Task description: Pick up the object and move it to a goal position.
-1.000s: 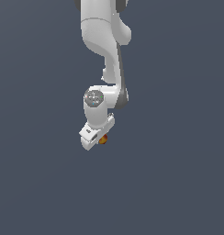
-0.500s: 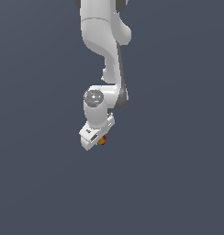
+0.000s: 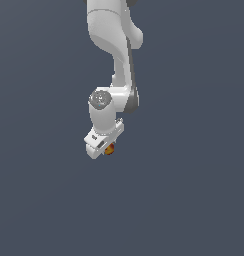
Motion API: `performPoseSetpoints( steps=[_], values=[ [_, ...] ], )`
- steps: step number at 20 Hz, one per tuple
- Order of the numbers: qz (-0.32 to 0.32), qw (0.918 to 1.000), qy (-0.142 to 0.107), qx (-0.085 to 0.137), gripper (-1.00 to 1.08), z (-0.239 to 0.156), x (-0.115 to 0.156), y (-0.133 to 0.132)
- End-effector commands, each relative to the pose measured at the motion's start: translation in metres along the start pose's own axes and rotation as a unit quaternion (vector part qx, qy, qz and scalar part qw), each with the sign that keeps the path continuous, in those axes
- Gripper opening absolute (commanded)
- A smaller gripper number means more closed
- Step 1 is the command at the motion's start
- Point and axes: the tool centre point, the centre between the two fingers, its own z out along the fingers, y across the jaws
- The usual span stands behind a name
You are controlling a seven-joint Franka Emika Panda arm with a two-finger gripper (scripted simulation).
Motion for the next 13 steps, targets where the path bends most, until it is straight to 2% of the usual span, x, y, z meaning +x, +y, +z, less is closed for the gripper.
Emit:
performPoseSetpoints(
  steps=[1, 7, 13],
  values=[
    [0.002, 1.0, 0.0, 0.0, -1.0, -0.013, -0.005, -0.002],
    [0.005, 1.0, -0.002, 0.001, -1.0, -0.038, -0.014, -0.009],
    [0.006, 1.0, -0.003, 0.001, -1.0, -0.047, -0.017, -0.01]
  ],
)
